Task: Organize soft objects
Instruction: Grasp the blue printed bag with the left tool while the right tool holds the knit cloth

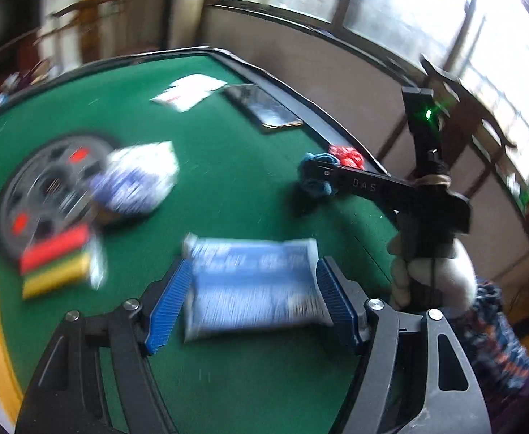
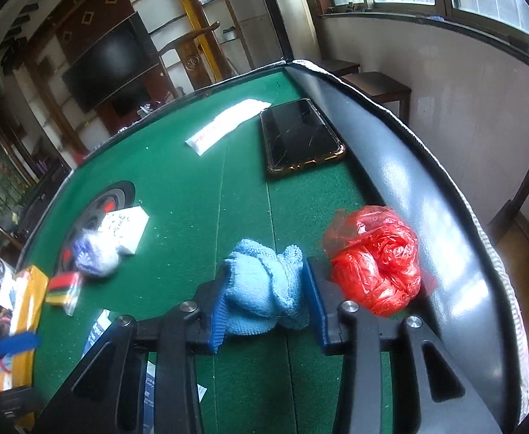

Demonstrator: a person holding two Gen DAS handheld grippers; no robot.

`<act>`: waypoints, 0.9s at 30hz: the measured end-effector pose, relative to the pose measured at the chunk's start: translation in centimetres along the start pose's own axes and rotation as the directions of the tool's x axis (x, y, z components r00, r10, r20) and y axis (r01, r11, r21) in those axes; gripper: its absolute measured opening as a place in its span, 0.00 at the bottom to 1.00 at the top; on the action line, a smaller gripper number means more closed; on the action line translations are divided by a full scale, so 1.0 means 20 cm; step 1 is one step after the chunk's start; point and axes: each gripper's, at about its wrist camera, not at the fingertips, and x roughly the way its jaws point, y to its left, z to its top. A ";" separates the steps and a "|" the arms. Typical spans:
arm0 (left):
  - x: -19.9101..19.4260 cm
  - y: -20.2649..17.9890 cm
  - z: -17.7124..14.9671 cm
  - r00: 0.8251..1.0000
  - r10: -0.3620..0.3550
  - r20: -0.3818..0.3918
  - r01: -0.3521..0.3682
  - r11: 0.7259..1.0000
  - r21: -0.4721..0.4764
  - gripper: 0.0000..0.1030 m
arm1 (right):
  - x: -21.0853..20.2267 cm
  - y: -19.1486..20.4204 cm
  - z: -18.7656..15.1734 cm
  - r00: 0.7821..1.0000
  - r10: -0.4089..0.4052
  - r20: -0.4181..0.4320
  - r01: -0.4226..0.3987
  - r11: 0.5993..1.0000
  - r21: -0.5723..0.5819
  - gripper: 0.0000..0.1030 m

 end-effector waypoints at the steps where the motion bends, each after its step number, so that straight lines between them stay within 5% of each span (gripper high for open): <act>1: 0.07 -0.02 0.05 1.000 -0.008 -0.019 0.009 0.999 0.052 0.69 | 0.01 -0.01 0.00 1.000 0.008 -0.001 -0.008 1.000 0.008 0.34; 4: 0.31 -0.04 0.16 0.992 -0.013 -0.123 0.032 0.987 0.156 0.69 | 0.01 -0.03 0.01 1.000 0.027 -0.003 -0.027 0.999 0.026 0.33; 7: 0.51 0.02 0.20 0.964 -0.080 -0.256 0.111 0.988 0.110 0.71 | 0.01 -0.05 0.02 0.999 0.036 -0.005 -0.036 0.999 0.033 0.33; 8: 0.50 0.03 0.20 0.966 -0.106 -0.236 0.135 0.985 0.109 0.71 | 0.01 -0.05 0.02 0.999 0.039 -0.007 -0.038 0.999 0.034 0.34; 11: 0.47 0.07 0.17 0.931 -0.232 -0.281 0.251 0.968 0.031 0.71 | 0.02 -0.04 0.03 0.999 0.043 -0.012 -0.042 0.999 0.032 0.35; 16: 0.36 0.08 0.01 0.896 -0.301 -0.326 0.315 0.949 -0.011 0.72 | 0.03 -0.04 0.03 0.999 0.047 -0.018 -0.047 0.998 0.033 0.35; 18: 0.31 0.05 -0.06 0.901 -0.283 -0.329 0.300 0.954 0.002 0.73 | 0.03 -0.04 0.03 0.999 0.049 -0.018 -0.048 0.998 0.036 0.35; 22: 0.22 -0.09 -0.18 0.944 -0.146 -0.295 0.197 0.969 0.150 0.74 | 0.03 -0.05 0.03 0.998 0.052 -0.019 -0.051 0.998 0.041 0.35; 27: 0.21 -0.33 -0.33 0.972 0.068 -0.224 0.038 0.899 0.436 0.92 | 0.04 -0.05 0.02 0.998 0.055 -0.019 -0.054 0.997 0.046 0.35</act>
